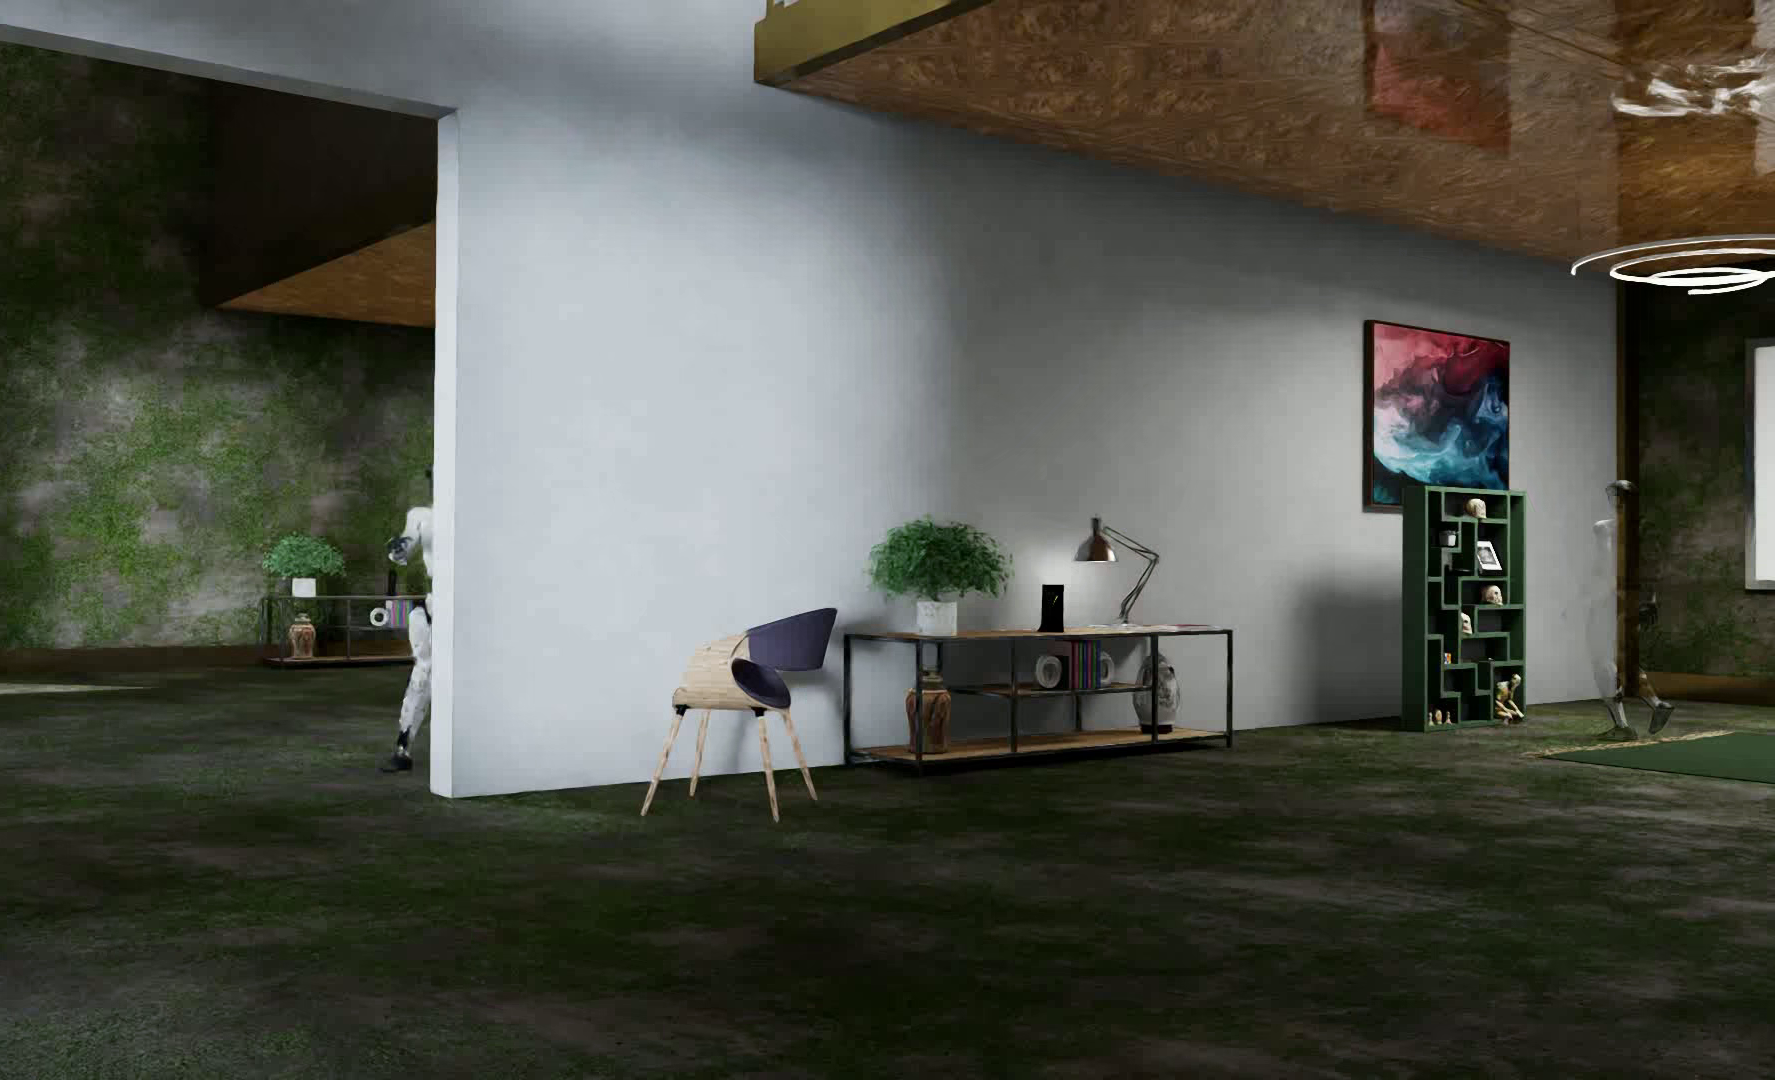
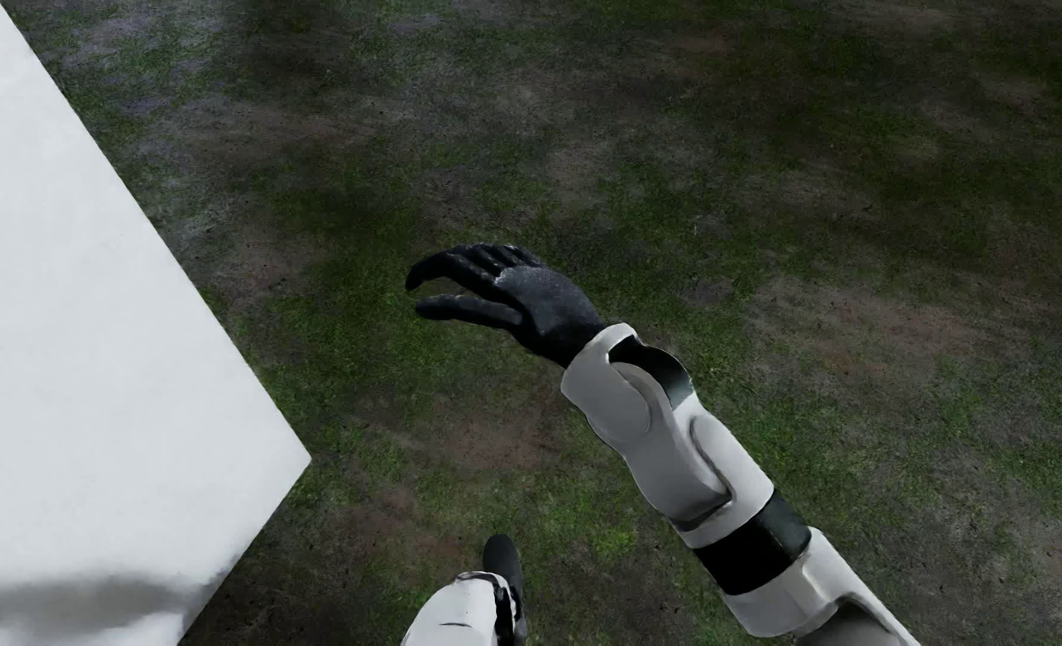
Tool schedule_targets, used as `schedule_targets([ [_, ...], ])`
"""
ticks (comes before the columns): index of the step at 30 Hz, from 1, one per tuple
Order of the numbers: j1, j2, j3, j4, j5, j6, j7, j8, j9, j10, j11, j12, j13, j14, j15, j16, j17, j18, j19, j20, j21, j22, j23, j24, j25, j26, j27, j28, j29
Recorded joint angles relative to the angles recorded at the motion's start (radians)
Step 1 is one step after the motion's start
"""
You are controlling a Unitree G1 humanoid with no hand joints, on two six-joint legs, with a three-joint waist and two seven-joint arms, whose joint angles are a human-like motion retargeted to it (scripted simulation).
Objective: Head to the dark shelves
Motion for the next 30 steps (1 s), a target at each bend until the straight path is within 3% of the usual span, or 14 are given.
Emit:
schedule_targets([
  [1,0.011,0.004,0.004,-0.019,-0.033,-0.019,0.011,-0.029,0.002,0.076,0.084,-0.023,0.064,0.013,0.109,0.015,-0.010,0.034,-0.004,-0.060,-0.023,0.018,-0.018,0.128,0.010,-0.036,0.013,-0.001,-0.018],
  [2,0.021,-0.038,0.006,-0.045,-0.072,-0.041,0.023,-0.047,0.005,0.150,0.251,-0.054,0.146,-0.035,0.207,-0.013,-0.017,0.070,0.014,-0.042,-0.045,0.015,-0.011,0.159,0.005,-0.042,0.047,0.036,-0.037],
  [4,0.104,-0.222,0.000,-0.119,-0.199,-0.082,0.034,-0.093,0.009,0.186,0.684,-0.131,0.306,-0.144,0.455,-0.147,-0.047,0.089,0.034,0.133,-0.066,-0.009,0.091,-0.047,-0.146,-0.022,0.149,0.104,-0.055],
  [6,0.234,-0.434,-0.032,-0.198,-0.297,-0.118,0.022,-0.079,0.008,0.130,0.980,-0.226,0.424,-0.204,0.352,-0.227,-0.045,0.085,-0.012,0.183,-0.084,-0.037,0.326,-0.223,-0.356,0.002,0.271,0.160,-0.038],
  [10,0.510,-0.802,-0.120,-0.323,-0.346,-0.143,-0.114,-0.040,-0.015,-0.029,1.016,-0.474,0.675,-0.287,0.341,-0.196,0.032,0.072,-0.033,-0.156,-0.495,-0.043,0.836,-0.096,-0.182,-0.082,0.505,0.278,-0.065],
  [13,0.646,-0.939,-0.156,-0.366,-0.328,-0.149,-0.234,-0.070,-0.032,-0.090,0.532,-0.672,0.940,-0.368,0.378,-0.182,-0.027,0.058,-0.045,-0.311,-0.508,-0.157,0.842,-0.126,-0.245,-0.177,0.390,0.310,-0.079],
  [15,0.724,-0.901,-0.169,-0.368,-0.238,-0.153,-0.269,-0.042,-0.045,-0.137,-0.044,-0.724,1.093,-0.397,0.388,-0.173,-0.014,0.050,0.012,-0.344,-0.544,-0.261,0.804,-0.256,-0.191,-0.185,0.333,0.360,-0.099],
  [17,0.810,-0.907,-0.172,-0.356,-0.160,-0.153,-0.254,-0.083,-0.048,-0.147,-0.211,-0.706,1.175,-0.409,0.353,-0.136,-0.024,0.040,0.101,-0.354,-0.542,-0.359,0.808,-0.387,-0.189,-0.183,0.301,0.399,-0.040],
  [19,0.892,-0.922,-0.180,-0.336,-0.105,-0.143,-0.206,-0.110,-0.051,-0.099,-0.026,-0.621,1.170,-0.364,0.376,-0.110,-0.036,0.024,0.055,-0.322,-0.537,-0.402,0.809,-0.495,-0.234,-0.142,0.311,0.419,0.011],
  [21,0.922,-0.900,-0.201,-0.291,-0.095,-0.118,-0.172,-0.140,-0.060,0.023,0.125,-0.543,1.162,-0.218,0.450,-0.104,0.013,0.009,-0.101,-0.313,-0.600,-0.330,0.766,-0.544,-0.233,-0.072,0.324,0.396,-0.025],
  [23,0.806,-0.880,-0.213,-0.206,-0.102,-0.084,-0.137,-0.176,-0.059,0.393,0.280,-0.496,1.122,-0.051,0.314,-0.103,0.083,-0.163,-0.140,-0.315,-0.666,-0.146,0.731,-0.515,-0.184,0.037,0.308,0.358,-0.076],
  [24,0.702,-0.841,-0.214,-0.149,-0.097,-0.066,-0.137,-0.197,-0.055,0.605,0.301,-0.491,1.079,0.045,0.257,-0.098,0.115,-0.189,-0.131,-0.329,-0.682,-0.027,0.721,-0.464,-0.165,0.101,0.303,0.329,-0.097],
  [27,0.384,-0.678,-0.178,-0.018,-0.068,-0.015,-0.159,-0.211,-0.045,0.963,0.260,-0.401,0.859,-0.102,0.151,-0.058,0.121,-0.106,-0.099,-0.386,-0.626,0.175,0.727,-0.291,-0.213,0.134,0.292,0.248,-0.116],
  [30,0.117,-0.508,-0.114,0.050,-0.019,0.011,-0.158,-0.164,-0.037,0.885,0.154,-0.164,0.582,-0.154,0.094,-0.070,0.095,-0.046,-0.075,-0.156,-0.571,0.027,0.752,-0.421,-0.237,0.098,0.245,0.301,-0.144],
])
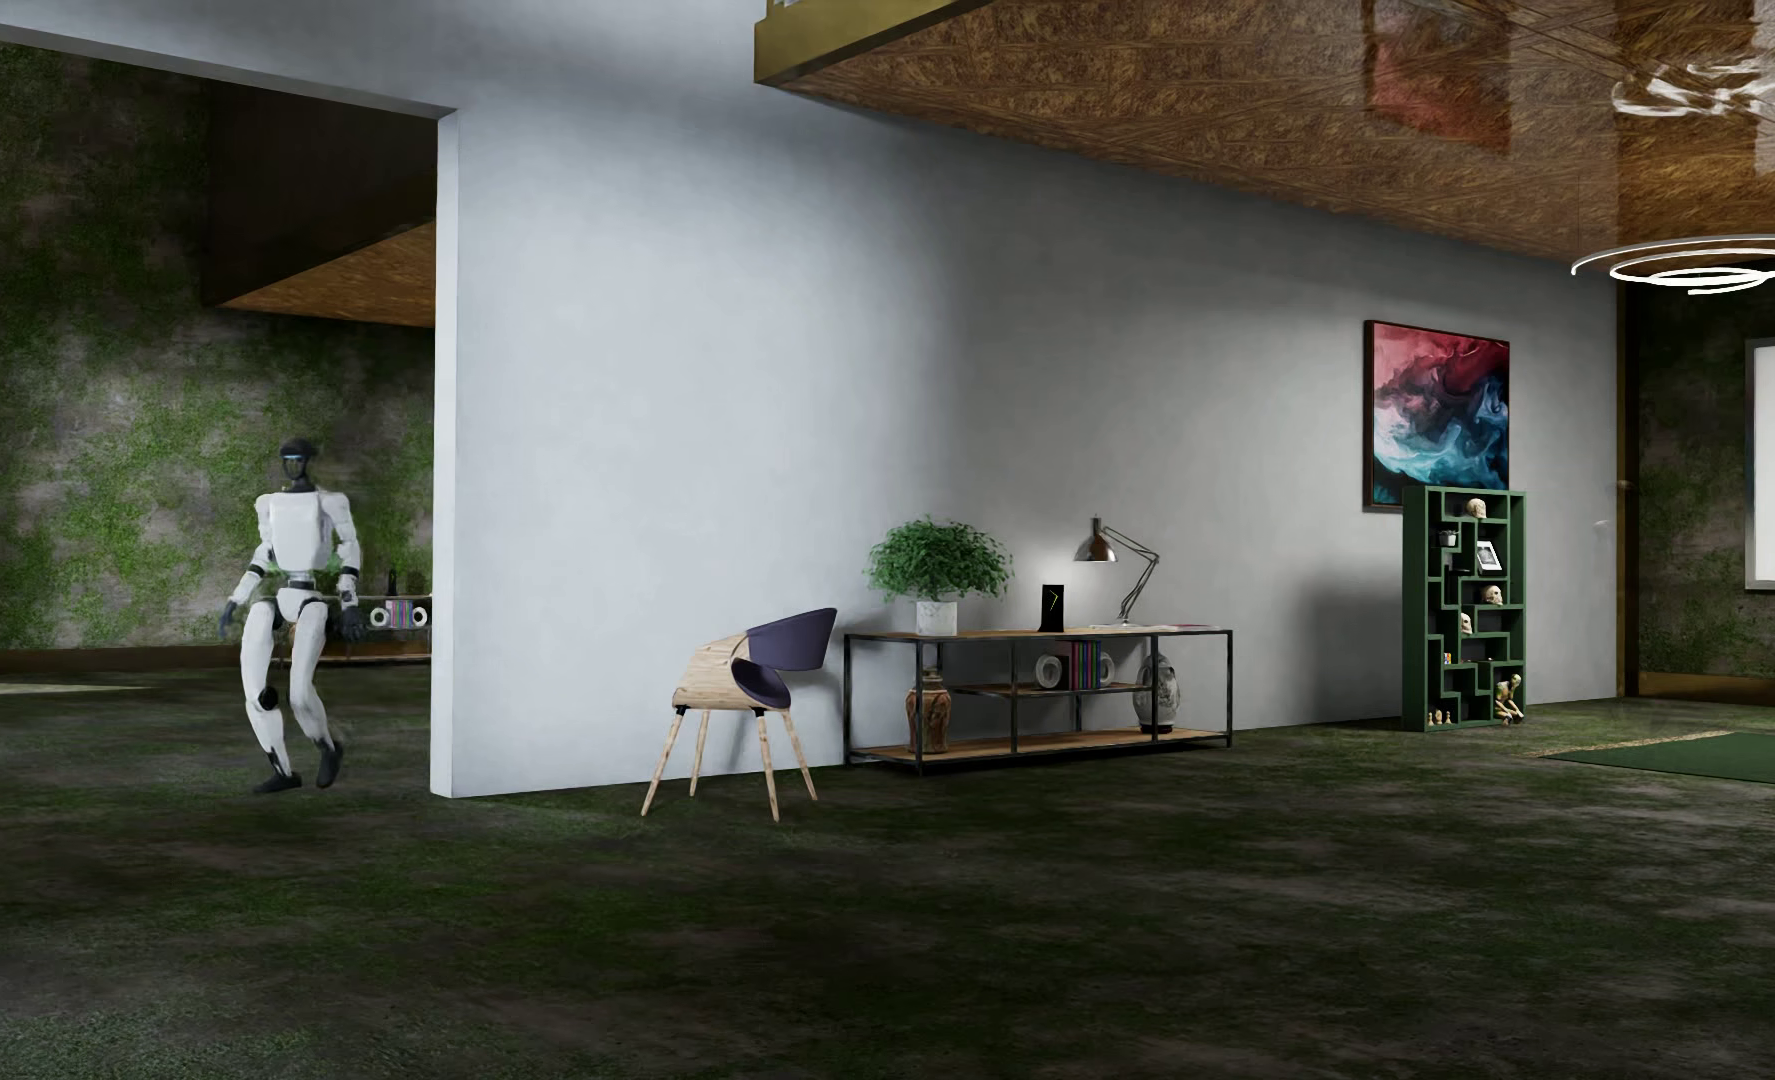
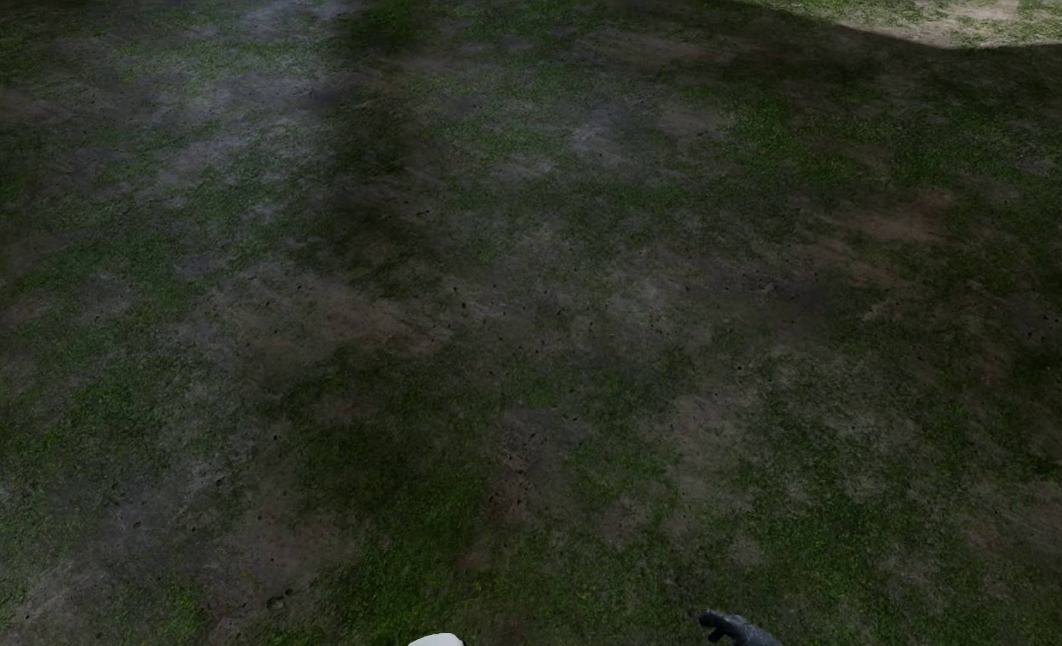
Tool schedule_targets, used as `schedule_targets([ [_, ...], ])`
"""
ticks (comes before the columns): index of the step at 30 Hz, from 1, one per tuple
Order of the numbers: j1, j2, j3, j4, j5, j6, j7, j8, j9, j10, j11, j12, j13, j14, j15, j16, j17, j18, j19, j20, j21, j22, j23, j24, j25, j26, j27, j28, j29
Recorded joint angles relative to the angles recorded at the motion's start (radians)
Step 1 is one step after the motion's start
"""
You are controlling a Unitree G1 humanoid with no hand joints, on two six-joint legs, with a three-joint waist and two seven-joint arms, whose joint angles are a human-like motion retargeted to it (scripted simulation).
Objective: Head to the dark shelves
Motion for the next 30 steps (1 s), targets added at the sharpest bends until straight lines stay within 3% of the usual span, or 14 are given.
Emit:
schedule_targets([
  [2,-0.097,0.096,0.038,0.038,0.018,0.011,0.072,0.036,0.005,-0.291,-0.057,0.131,-0.173,-0.011,-0.044,-0.052,-0.023,0.020,0.015,0.183,0.053,-0.095,-0.010,-0.160,-0.006,0.007,-0.034,0.012,-0.013],
  [4,-0.098,0.198,0.060,0.011,0.036,0.022,0.179,0.054,0.006,-0.781,-0.139,0.192,-0.304,0.049,-0.074,-0.071,-0.039,-0.016,0.032,0.251,0.091,-0.116,-0.038,-0.195,0.001,0.033,-0.050,0.018,-0.036],
  [5,-0.094,0.260,0.068,-0.062,0.041,0.023,0.119,0.056,0.005,-1.027,-0.193,0.203,-0.344,0.046,-0.087,-0.060,-0.041,-0.101,0.045,0.246,0.096,-0.104,-0.062,-0.150,0.025,0.050,-0.064,0.008,-0.042],
  [7,-0.119,0.367,0.071,-0.129,0.044,0.019,0.053,0.032,0.005,-1.139,-0.231,0.182,-0.371,0.004,-0.119,-0.006,-0.052,-0.124,0.073,0.201,0.104,-0.046,-0.119,-0.003,0.056,0.043,-0.083,-0.016,-0.072],
  [9,-0.120,0.445,0.072,-0.120,0.021,0.006,0.168,0.006,0.009,-0.971,-0.184,0.113,-0.334,0.067,-0.101,0.015,-0.066,0.045,0.082,0.216,0.126,-0.015,-0.167,0.096,0.075,0.076,-0.114,0.028,-0.088],
  [11,-0.082,0.449,0.087,-0.113,-0.042,-0.029,0.218,0.005,0.016,-0.835,0.007,0.035,-0.253,0.147,0.063,-0.039,-0.070,0.104,0.059,0.375,0.159,-0.093,-0.169,-0.032,0.058,0.120,-0.110,0.120,-0.103],
  [14,0.012,0.216,0.084,-0.188,-0.213,-0.089,0.224,0.008,0.031,-0.724,0.611,-0.142,-0.099,0.001,0.350,-0.082,-0.077,0.139,0.121,0.454,0.152,-0.138,-0.071,-0.242,0.031,0.120,-0.045,0.159,-0.031],
  [18,0.278,-0.164,0.012,-0.323,-0.315,-0.136,0.126,0.102,0.031,-0.848,0.913,-0.419,0.123,-0.099,0.266,-0.035,-0.076,0.115,0.034,0.134,0.072,-0.030,0.089,-0.033,0.005,-0.044,0.061,0.129,0.058],
  [20,0.406,-0.306,-0.029,-0.362,-0.325,-0.144,0.050,0.112,0.023,-0.920,0.782,-0.525,0.253,-0.141,0.259,-0.046,-0.062,0.103,0.019,0.016,0.005,-0.099,0.072,-0.006,0.027,-0.157,0.072,0.138,0.065],
  [22,0.519,-0.385,-0.056,-0.386,-0.321,-0.151,-0.008,0.094,0.013,-0.977,0.474,-0.584,0.381,-0.189,0.271,-0.086,-0.046,0.086,0.041,-0.016,-0.053,-0.231,0.035,-0.098,0.061,-0.192,0.046,0.154,0.049],
  [25,0.648,-0.360,-0.073,-0.401,-0.209,-0.158,-0.058,0.176,0.002,-1.033,-0.275,-0.605,0.493,-0.264,0.296,-0.156,-0.012,0.067,0.126,-0.001,-0.114,-0.473,0.003,-0.397,0.075,-0.187,0.058,0.153,0.051],
  [27,0.719,-0.381,-0.069,-0.394,-0.154,-0.159,-0.036,0.120,0.010,-1.003,-0.345,-0.595,0.503,-0.293,0.269,-0.178,-0.008,0.070,0.209,0.027,-0.127,-0.604,0.013,-0.634,0.049,-0.138,0.070,0.150,0.085],
  [28,0.753,-0.402,-0.073,-0.383,-0.131,-0.155,-0.013,0.098,0.013,-0.977,-0.237,-0.587,0.489,-0.294,0.294,-0.162,-0.016,0.066,0.170,0.035,-0.128,-0.647,0.015,-0.705,0.026,-0.121,0.071,0.152,0.092],
  [30,0.808,-0.395,-0.090,-0.349,-0.092,-0.140,0.006,0.114,0.008,-0.879,-0.064,-0.579,0.471,-0.203,0.347,-0.106,0.006,0.027,0.089,0.010,-0.180,-0.660,-0.027,-0.664,0.031,-0.083,0.065,0.157,0.054],
])
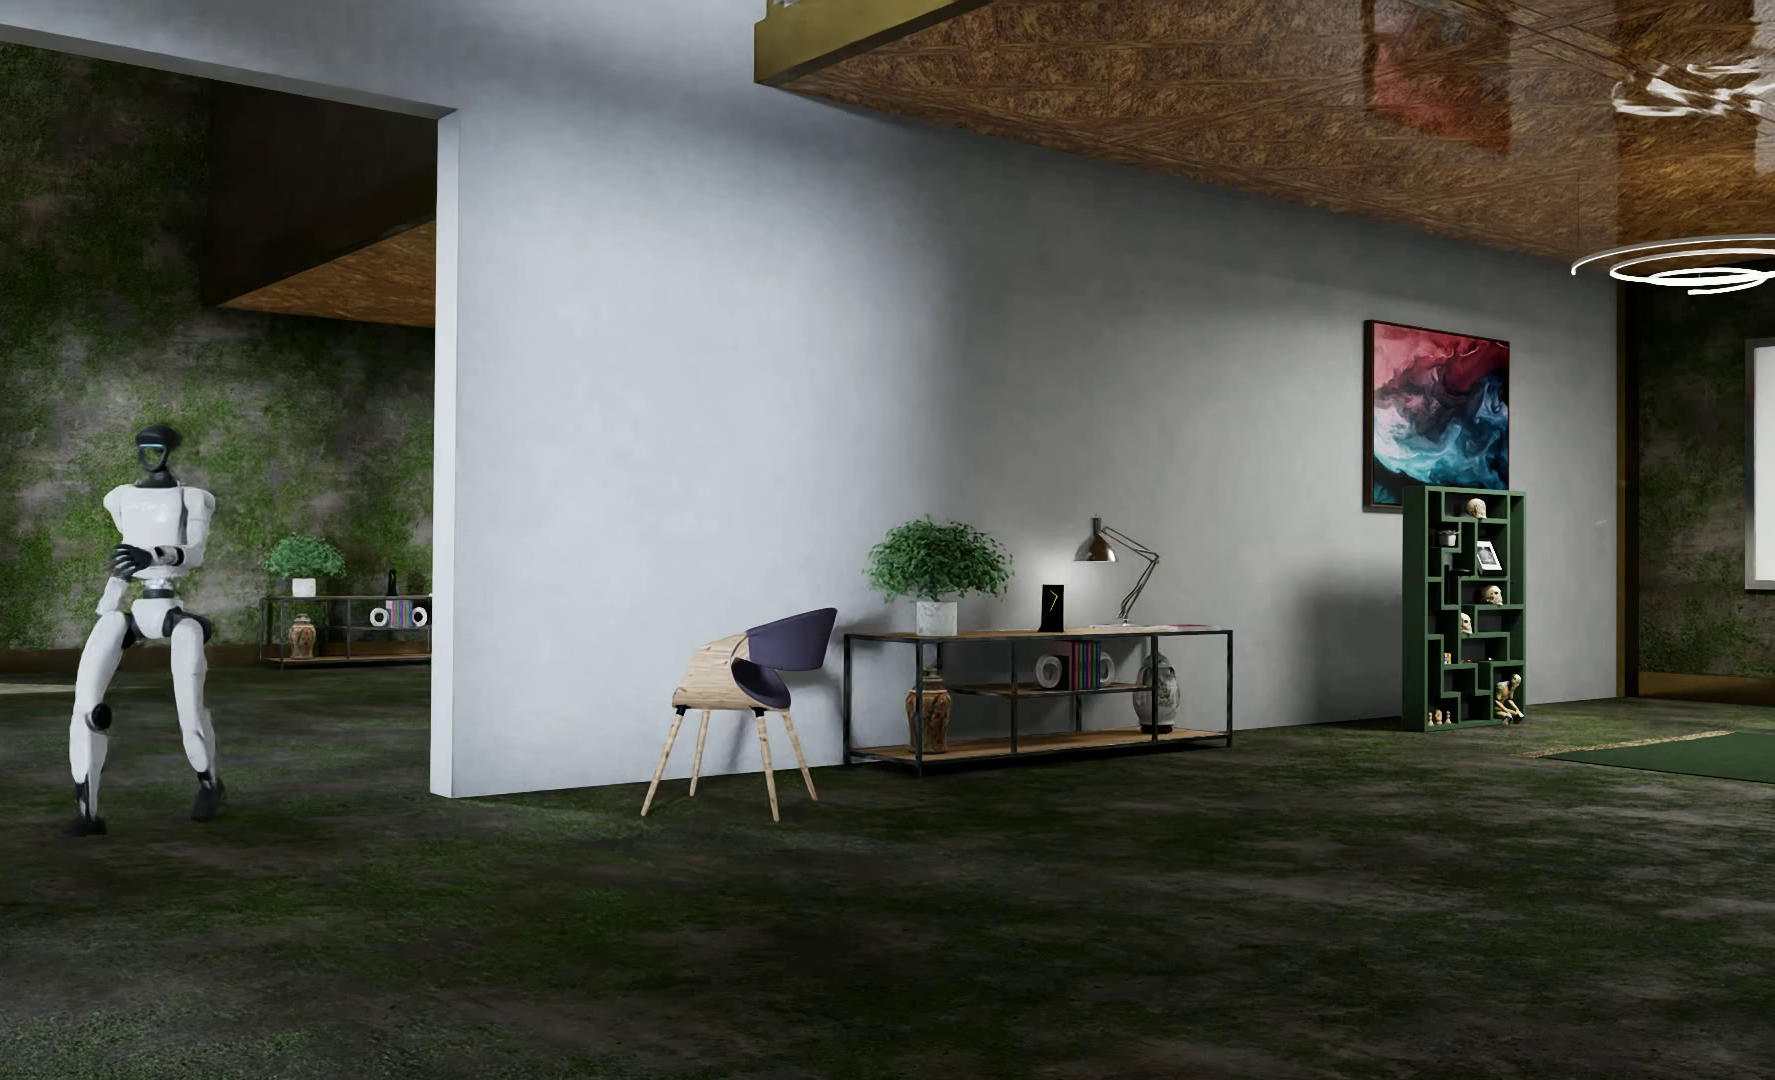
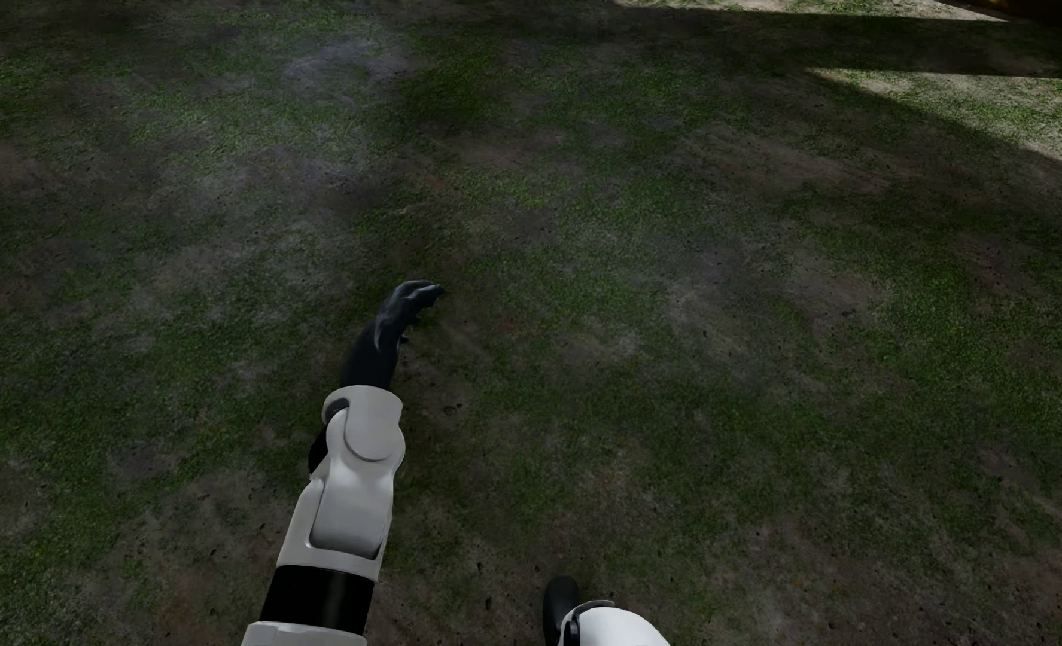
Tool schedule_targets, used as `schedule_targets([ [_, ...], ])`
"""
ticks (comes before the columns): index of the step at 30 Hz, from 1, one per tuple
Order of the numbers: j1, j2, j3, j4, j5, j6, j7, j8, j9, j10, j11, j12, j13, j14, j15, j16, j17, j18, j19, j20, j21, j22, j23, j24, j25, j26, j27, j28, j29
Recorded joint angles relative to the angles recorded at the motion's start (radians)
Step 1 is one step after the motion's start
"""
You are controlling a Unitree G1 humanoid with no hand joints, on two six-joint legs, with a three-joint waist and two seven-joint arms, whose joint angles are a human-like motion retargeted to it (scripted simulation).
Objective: Head to the dark shelves
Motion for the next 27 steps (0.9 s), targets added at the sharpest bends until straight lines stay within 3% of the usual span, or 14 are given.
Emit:
schedule_targets([
  [1,-0.012,0.011,-0.008,0.034,-0.006,0.014,0.006,-0.032,-0.001,0.103,0.071,-0.002,-0.003,0.098,0.017,0.067,0.035,-0.008,-0.075,-0.059,-0.041,0.033,-0.039,0.208,0.031,0.022,-0.005,-0.016,-0.038],
  [3,-0.144,0.027,-0.016,0.136,-0.013,0.050,0.045,-0.084,0.006,0.488,0.220,0.021,-0.048,0.279,-0.124,0.165,0.085,-0.154,-0.089,-0.165,-0.088,0.128,-0.065,0.752,0.109,0.038,-0.010,-0.081,-0.104],
  [4,-0.246,0.060,-0.011,0.196,-0.010,0.072,0.041,-0.105,0.010,0.686,0.247,0.047,-0.097,0.370,-0.183,0.178,0.084,-0.170,-0.084,-0.202,-0.072,0.185,-0.042,0.983,0.102,0.022,0.012,-0.132,-0.112],
  [5,-0.353,0.105,-0.002,0.255,-0.003,0.094,0.040,-0.119,0.013,0.835,0.249,0.095,-0.161,0.342,-0.225,0.152,0.067,-0.121,-0.075,-0.186,-0.039,0.236,-0.003,1.082,0.072,0.000,0.042,-0.158,-0.100],
  [6,-0.461,0.155,0.013,0.292,0.005,0.113,0.034,-0.120,0.015,0.934,0.235,0.159,-0.234,0.273,-0.256,0.100,0.045,-0.112,-0.065,-0.119,0.001,0.288,0.036,1.057,0.035,0.007,0.069,-0.176,-0.071],
  [10,-0.809,0.360,0.098,0.392,0.049,0.150,0.077,-0.073,0.016,0.840,0.096,0.399,-0.525,0.219,-0.331,-0.044,-0.002,-0.050,-0.026,0.247,0.188,0.570,0.047,0.580,-0.043,0.194,-0.008,-0.177,-0.017],
  [12,-0.890,0.443,0.125,0.450,0.068,0.156,0.172,-0.045,0.016,0.522,0.039,0.542,-0.659,0.216,-0.372,-0.008,-0.021,-0.026,-0.007,0.187,0.273,0.687,-0.003,0.635,-0.037,0.239,-0.078,-0.200,-0.064],
  [14,-0.885,0.536,0.137,0.426,0.085,0.162,0.264,-0.036,0.016,0.032,-0.033,0.699,-0.758,0.270,-0.409,0.026,-0.041,-0.075,0.015,0.053,0.321,0.724,-0.062,0.777,-0.002,0.169,-0.142,-0.223,-0.173],
  [16,-0.916,0.648,0.147,0.331,0.093,0.158,0.144,-0.059,0.018,-0.271,-0.102,0.811,-0.788,0.206,-0.440,0.024,-0.056,-0.141,0.044,0.061,0.324,0.723,-0.131,0.804,0.048,0.078,-0.168,-0.272,-0.231],
  [19,-0.919,0.792,0.152,0.315,0.071,0.140,0.249,-0.136,0.023,-0.098,-0.072,0.843,-0.708,0.300,-0.413,0.006,-0.066,0.029,0.079,0.155,0.275,0.707,-0.202,0.796,0.146,0.044,-0.159,-0.420,-0.234],
  [20,-0.903,0.812,0.161,0.311,0.045,0.123,0.261,-0.141,0.027,-0.020,-0.001,0.837,-0.672,0.348,-0.354,-0.012,-0.074,0.105,0.066,0.179,0.286,0.677,-0.189,0.818,0.137,0.049,-0.152,-0.394,-0.221],
  [23,-0.832,0.666,0.170,0.216,-0.126,0.054,0.257,-0.150,0.044,0.131,0.520,0.735,-0.576,0.227,-0.032,-0.121,-0.099,0.150,0.029,0.289,0.317,0.602,-0.027,0.790,0.044,0.157,-0.048,-0.178,-0.090],
  [25,-0.731,0.466,0.149,0.116,-0.184,0.017,0.213,-0.082,0.052,0.102,0.824,0.569,-0.515,0.165,-0.056,-0.174,-0.102,0.140,-0.025,0.326,0.316,0.600,0.093,0.716,-0.004,0.228,0.027,-0.030,0.032],
  [27,-0.607,0.265,0.119,0.026,-0.203,0.000,0.138,-0.009,0.054,0.016,0.962,0.380,-0.417,0.140,-0.082,-0.188,-0.099,0.131,-0.038,0.277,0.285,0.618,0.132,0.670,-0.019,0.206,0.031,0.014,0.089],
])
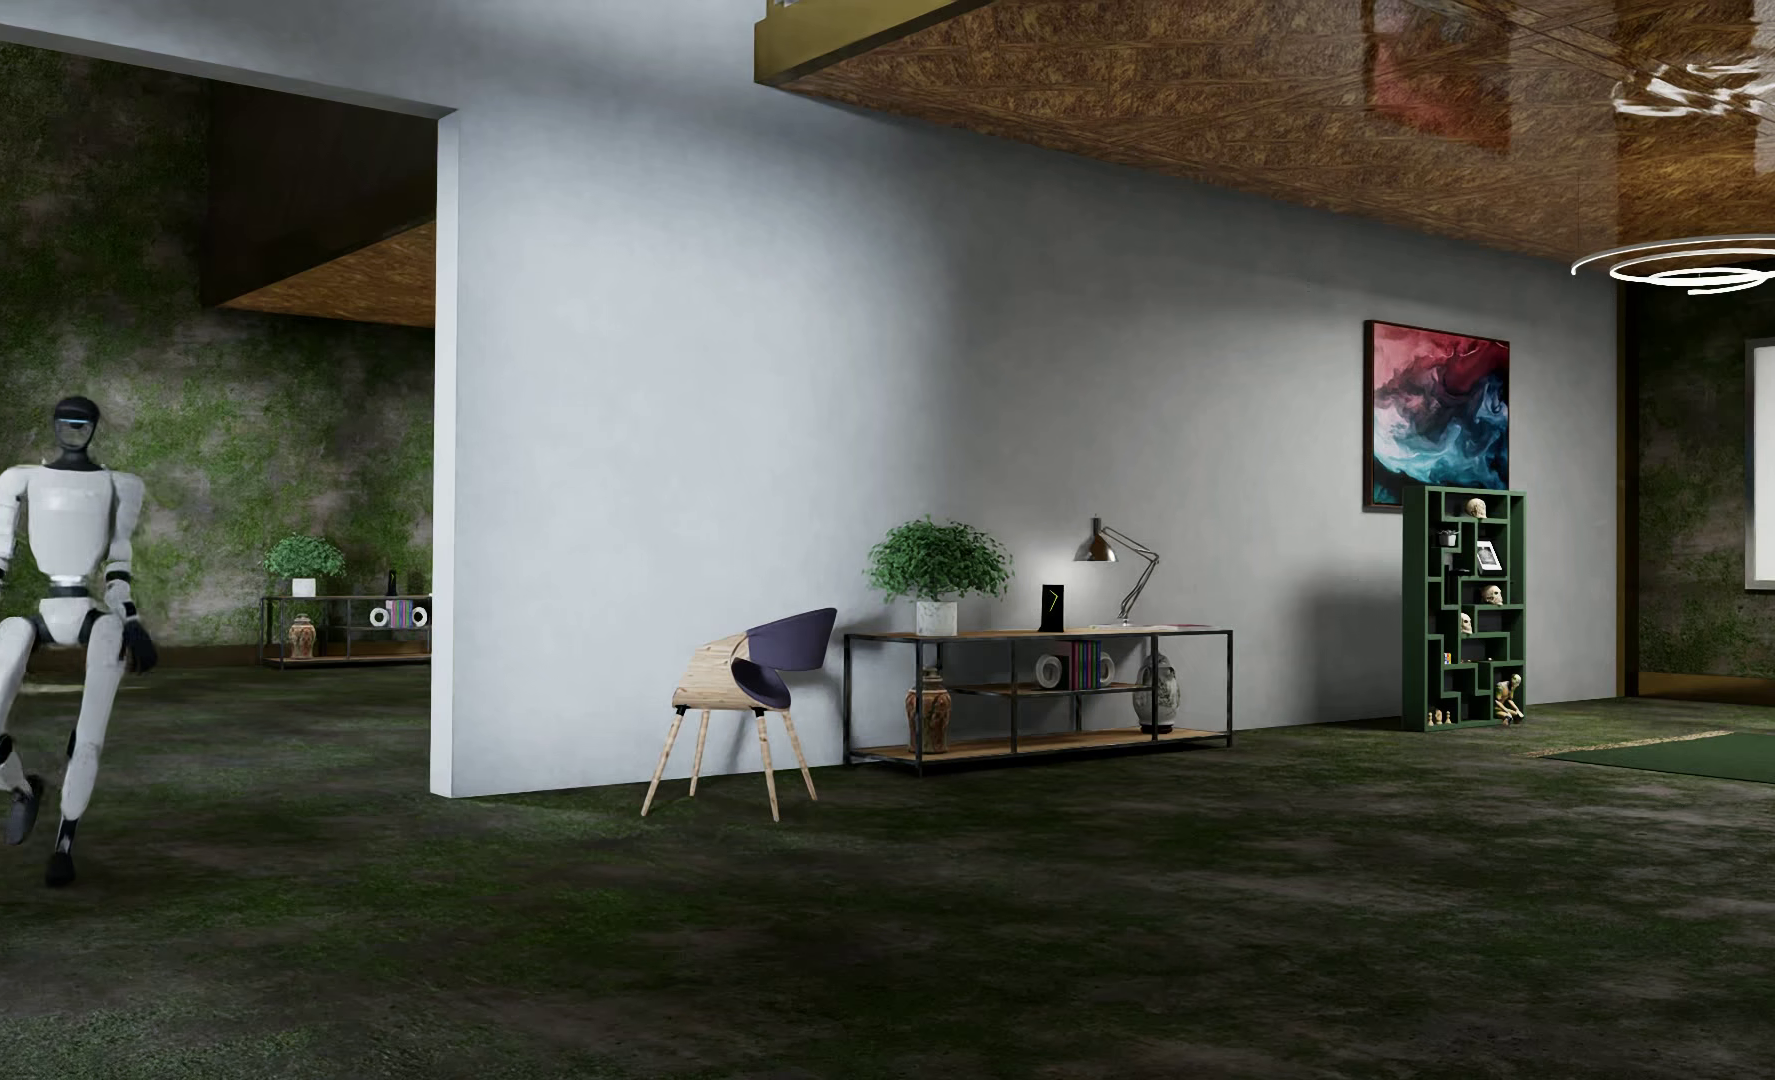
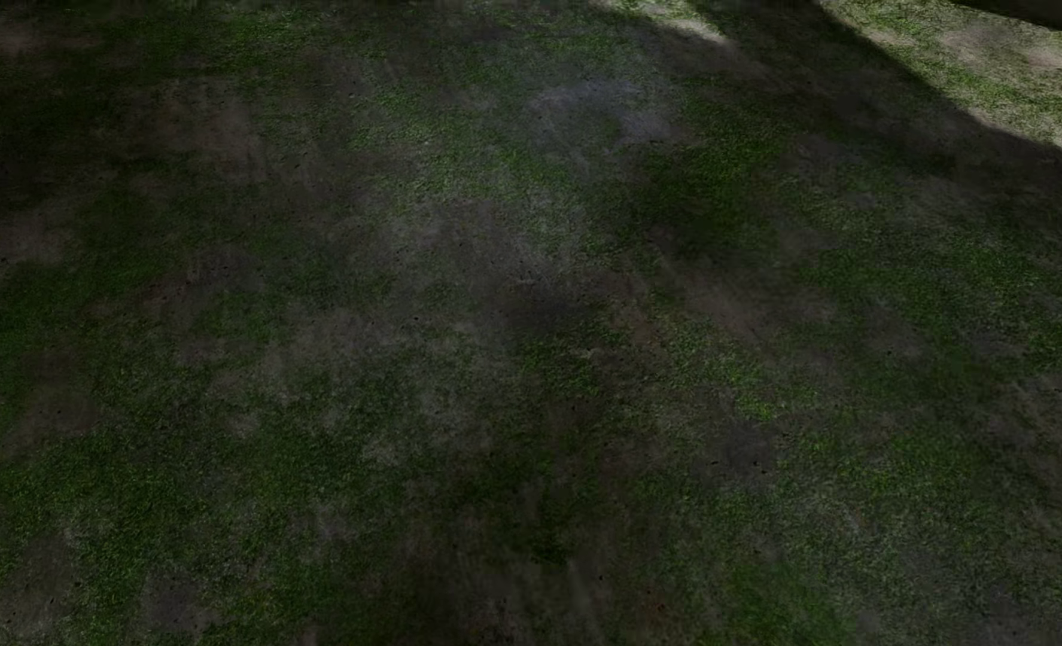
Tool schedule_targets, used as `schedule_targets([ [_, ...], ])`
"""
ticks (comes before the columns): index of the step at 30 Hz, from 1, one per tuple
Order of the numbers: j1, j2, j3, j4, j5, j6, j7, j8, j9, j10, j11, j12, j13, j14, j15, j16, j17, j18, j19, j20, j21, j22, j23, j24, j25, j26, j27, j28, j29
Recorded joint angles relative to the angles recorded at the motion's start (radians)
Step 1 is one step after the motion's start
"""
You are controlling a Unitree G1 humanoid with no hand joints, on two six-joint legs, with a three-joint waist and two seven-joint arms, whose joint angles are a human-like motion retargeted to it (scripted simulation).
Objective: Head to the dark shelves
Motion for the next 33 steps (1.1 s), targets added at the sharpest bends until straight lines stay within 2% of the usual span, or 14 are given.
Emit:
schedule_targets([
  [5,0.241,-0.267,-0.076,-0.112,-0.019,-0.018,-0.225,0.030,-0.011,-0.086,-0.491,-0.375,0.261,-0.115,0.028,0.098,0.068,-0.013,-0.029,-0.384,-0.146,-0.119,-0.133,0.002,0.062,-0.328,-0.081,-0.049,-0.043],
  [8,0.367,-0.218,-0.088,-0.127,0.122,-0.025,-0.271,0.105,-0.014,-0.122,-1.214,-0.447,0.307,-0.191,0.037,0.173,0.108,-0.018,0.092,-0.503,-0.167,-0.310,-0.171,0.042,0.059,-0.360,-0.090,-0.048,-0.066],
  [9,0.410,-0.225,-0.085,-0.127,0.161,-0.026,-0.262,0.104,-0.013,-0.118,-1.271,-0.425,0.307,-0.217,-0.008,0.184,0.106,-0.022,0.202,-0.499,-0.158,-0.373,-0.178,0.024,0.046,-0.355,-0.097,-0.033,-0.053],
  [12,0.542,-0.239,-0.093,-0.114,0.258,-0.017,-0.215,0.133,-0.018,-0.076,-1.038,-0.296,0.278,-0.201,0.072,0.205,0.103,-0.039,0.094,-0.455,-0.183,-0.436,-0.193,-0.066,0.017,-0.282,-0.082,-0.011,-0.090],
  [14,0.563,-0.212,-0.109,-0.082,0.249,0.008,-0.213,0.090,-0.029,0.053,-0.904,-0.241,0.289,-0.072,0.099,0.215,0.148,-0.047,-0.015,-0.466,-0.265,-0.307,-0.231,-0.061,0.077,-0.193,-0.071,-0.046,-0.168],
  [15,0.516,-0.209,-0.114,-0.053,0.235,0.026,-0.208,0.055,-0.030,0.204,-0.824,-0.223,0.296,0.028,0.020,0.212,0.163,-0.076,-0.017,-0.462,-0.292,-0.190,-0.231,-0.047,0.112,-0.143,-0.075,-0.077,-0.205],
  [17,0.328,-0.168,-0.118,0.047,0.220,0.063,-0.172,-0.013,-0.028,0.603,-0.766,-0.209,0.254,0.218,-0.085,0.208,0.164,-0.301,-0.015,-0.437,-0.290,0.095,-0.162,0.008,0.125,0.002,-0.039,-0.188,-0.226],
  [18,0.223,-0.133,-0.114,0.107,0.216,0.082,-0.157,-0.040,-0.027,0.757,-0.767,-0.190,0.207,0.226,-0.124,0.224,0.139,-0.284,-0.007,-0.457,-0.253,0.198,-0.107,0.058,0.084,0.029,-0.019,-0.279,-0.193],
  [20,0.022,-0.052,-0.089,0.210,0.216,0.113,-0.126,-0.069,-0.027,0.923,-0.799,-0.099,0.085,0.120,-0.180,0.300,0.068,-0.223,0.008,-0.560,-0.138,0.236,-0.013,0.201,-0.041,-0.100,0.019,-0.387,-0.102],
  [22,-0.147,0.040,-0.051,0.277,0.229,0.134,-0.104,-0.085,-0.029,0.906,-0.859,0.052,-0.022,0.103,-0.216,0.357,0.022,-0.205,0.019,-0.503,-0.060,0.136,0.026,0.198,-0.116,-0.205,-0.029,-0.287,-0.077],
  [26,-0.329,0.209,0.010,0.330,0.255,0.154,0.010,-0.135,-0.035,0.363,-0.972,0.273,-0.174,0.094,-0.294,0.309,-0.014,-0.182,0.048,-0.182,-0.094,0.021,-0.065,-0.111,-0.012,-0.133,-0.117,-0.195,-0.168],
  [30,-0.319,0.401,0.020,0.223,0.304,0.162,0.084,-0.210,-0.043,-0.296,-1.111,0.332,-0.275,0.041,-0.349,0.257,-0.040,-0.277,0.092,-0.177,-0.080,0.005,-0.150,-0.078,0.026,-0.044,-0.130,-0.165,-0.186],
  [31,-0.302,0.444,0.017,0.236,0.313,0.161,0.164,-0.237,-0.043,-0.239,-1.102,0.335,-0.278,0.067,-0.374,0.253,-0.039,-0.260,0.104,-0.191,-0.081,0.008,-0.160,-0.040,0.030,-0.056,-0.133,-0.195,-0.188],
  [33,-0.275,0.515,0.029,0.260,0.300,0.143,0.233,-0.249,-0.041,-0.092,-1.051,0.335,-0.261,0.063,-0.343,0.204,-0.029,-0.057,0.121,-0.153,-0.064,-0.027,-0.168,-0.015,0.023,-0.072,-0.141,-0.235,-0.170],
])
